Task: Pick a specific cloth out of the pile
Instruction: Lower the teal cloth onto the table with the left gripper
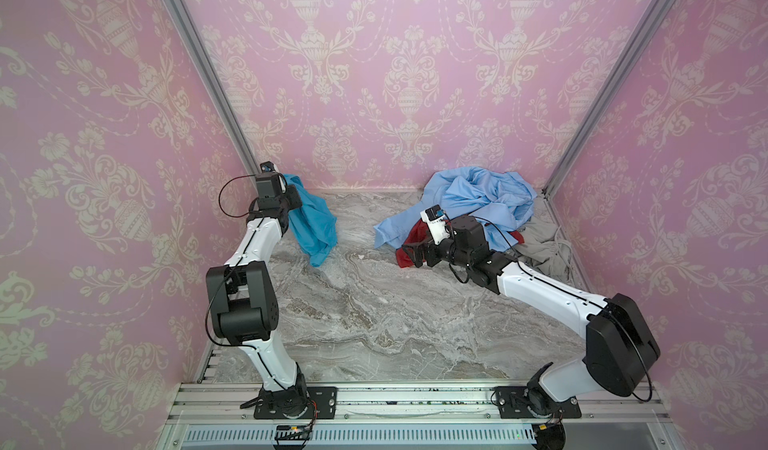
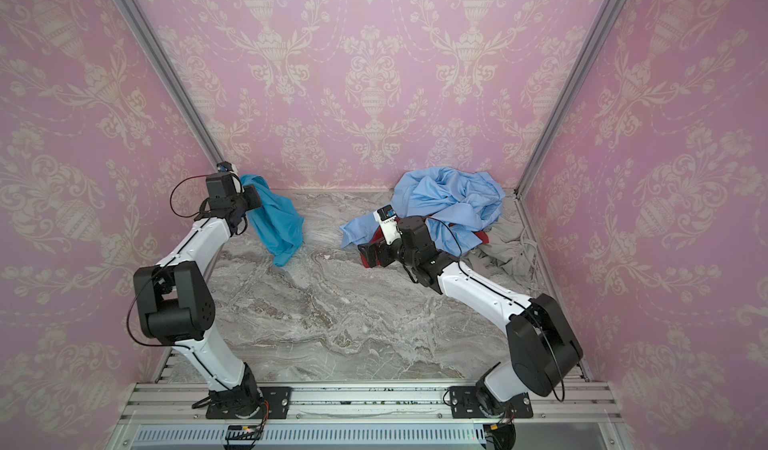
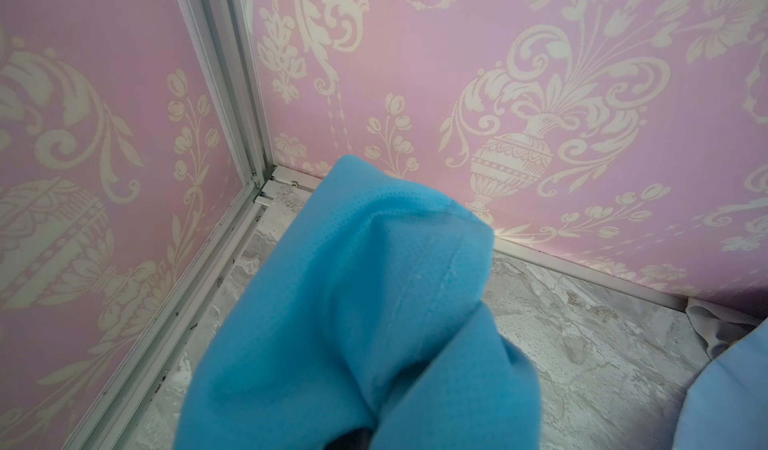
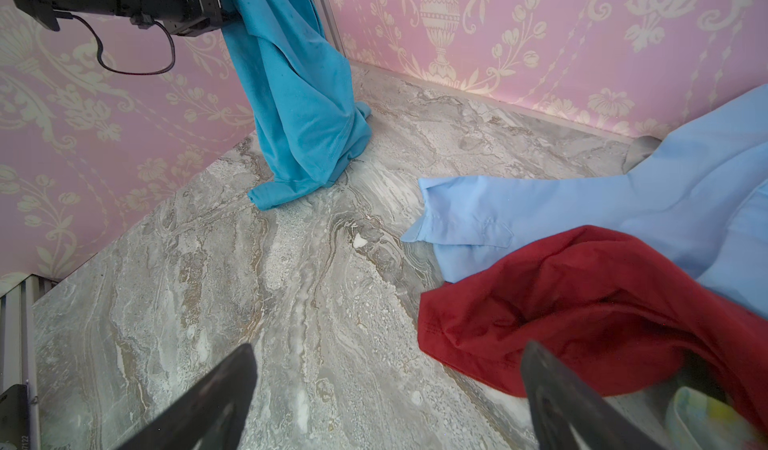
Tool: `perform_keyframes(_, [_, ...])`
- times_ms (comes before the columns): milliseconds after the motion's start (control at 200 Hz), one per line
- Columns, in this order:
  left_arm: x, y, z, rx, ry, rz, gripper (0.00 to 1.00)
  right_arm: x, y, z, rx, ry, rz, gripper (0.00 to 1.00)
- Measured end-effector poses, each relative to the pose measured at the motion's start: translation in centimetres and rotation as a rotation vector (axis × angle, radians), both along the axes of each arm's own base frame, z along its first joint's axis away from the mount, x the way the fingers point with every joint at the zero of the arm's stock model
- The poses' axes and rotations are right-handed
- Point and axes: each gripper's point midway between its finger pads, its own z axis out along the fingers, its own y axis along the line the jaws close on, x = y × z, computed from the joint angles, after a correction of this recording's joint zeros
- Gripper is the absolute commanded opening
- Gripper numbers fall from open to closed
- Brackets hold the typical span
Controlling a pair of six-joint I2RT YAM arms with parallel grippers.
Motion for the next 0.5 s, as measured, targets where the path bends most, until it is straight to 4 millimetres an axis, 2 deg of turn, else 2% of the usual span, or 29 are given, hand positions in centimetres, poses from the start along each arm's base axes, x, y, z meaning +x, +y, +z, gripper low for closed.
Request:
perform_keyframes(130, [-0.9,-1.0,-2.7,0.001,0.058,-0.005,0.0,-0.1,-0.2,-0.8,0.0,0.01,-0.011,1.0])
perform_keyframes(245, [-1.6,-4.2,-5.1,0.02,0.122,-0.054,0.0,-0.2,-0.3,-1.3,0.01,0.022,-0.018,0.99])
perform_keyframes(385, [-1.9,-8.2,-6.1,0.049,0.158,-0.121,0.0,-0.3,-0.4,-1.6,0.026,0.034,-0.028,0.99])
perform_keyframes(500, [-2.3,-9.2,-7.0,0.057,0.195,-0.132,0.0,-0.4,-0.6,-2.2,0.02,0.041,-0.038,0.99])
